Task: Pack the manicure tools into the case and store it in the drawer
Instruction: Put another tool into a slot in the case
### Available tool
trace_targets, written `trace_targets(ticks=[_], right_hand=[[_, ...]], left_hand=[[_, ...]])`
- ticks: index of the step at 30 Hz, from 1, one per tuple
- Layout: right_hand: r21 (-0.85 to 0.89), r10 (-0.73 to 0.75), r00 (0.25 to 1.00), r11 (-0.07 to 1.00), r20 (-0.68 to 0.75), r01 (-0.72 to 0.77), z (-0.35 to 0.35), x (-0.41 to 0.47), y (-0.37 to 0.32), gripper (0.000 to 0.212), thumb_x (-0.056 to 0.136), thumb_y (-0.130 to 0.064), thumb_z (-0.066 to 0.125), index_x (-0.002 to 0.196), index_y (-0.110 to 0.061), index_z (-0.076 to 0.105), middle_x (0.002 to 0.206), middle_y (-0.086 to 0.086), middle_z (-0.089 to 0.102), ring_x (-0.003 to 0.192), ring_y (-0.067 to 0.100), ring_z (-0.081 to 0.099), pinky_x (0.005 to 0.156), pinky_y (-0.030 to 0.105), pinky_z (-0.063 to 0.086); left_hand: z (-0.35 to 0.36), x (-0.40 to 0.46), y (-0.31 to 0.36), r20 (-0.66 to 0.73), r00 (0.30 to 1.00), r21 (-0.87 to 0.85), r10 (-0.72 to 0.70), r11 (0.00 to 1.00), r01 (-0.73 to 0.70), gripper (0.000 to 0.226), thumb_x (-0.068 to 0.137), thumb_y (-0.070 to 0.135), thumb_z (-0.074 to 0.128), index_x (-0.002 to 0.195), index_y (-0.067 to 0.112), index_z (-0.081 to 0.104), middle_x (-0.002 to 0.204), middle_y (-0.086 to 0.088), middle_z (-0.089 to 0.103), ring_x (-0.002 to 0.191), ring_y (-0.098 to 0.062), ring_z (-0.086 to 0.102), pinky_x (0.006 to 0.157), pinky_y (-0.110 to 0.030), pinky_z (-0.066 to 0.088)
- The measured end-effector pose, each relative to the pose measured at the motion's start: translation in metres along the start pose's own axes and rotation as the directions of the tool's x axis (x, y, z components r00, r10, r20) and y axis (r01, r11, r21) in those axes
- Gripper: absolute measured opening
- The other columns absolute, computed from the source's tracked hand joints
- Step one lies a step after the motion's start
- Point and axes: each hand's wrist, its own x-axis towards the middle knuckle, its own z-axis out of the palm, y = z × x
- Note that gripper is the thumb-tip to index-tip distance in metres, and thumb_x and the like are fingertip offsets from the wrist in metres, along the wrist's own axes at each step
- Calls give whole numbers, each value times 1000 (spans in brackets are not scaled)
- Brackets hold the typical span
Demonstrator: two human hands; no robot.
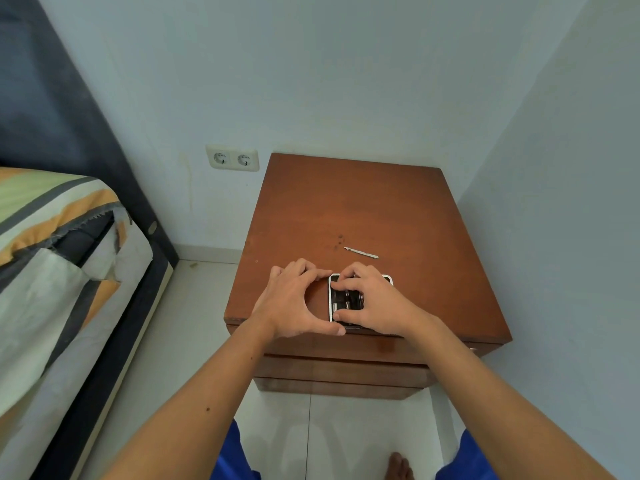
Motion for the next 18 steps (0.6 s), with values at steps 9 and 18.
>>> trace_targets(ticks=[9,18], right_hand=[[150,187,900,979,-394,-138,-30,28,16,12,90,-22,78,99,-27,82,92,-13,67,78,2,61,76,16,47],[-151,233,939,949,-254,-276,-44,62,32,6,93,-27,74,94,-23,79,106,-1,63,102,21,59,93,39,49]], left_hand=[[-1,0,0,-13,1000,-11,12,1000,-12,114,49,94,75,148,41,53,118,21,42,110,-4,38,105,-34,34],[-3,0,1,-4,1000,-19,3,1000,-3,116,48,96,73,148,41,51,119,22,41,111,-7,39,107,-35,36]])
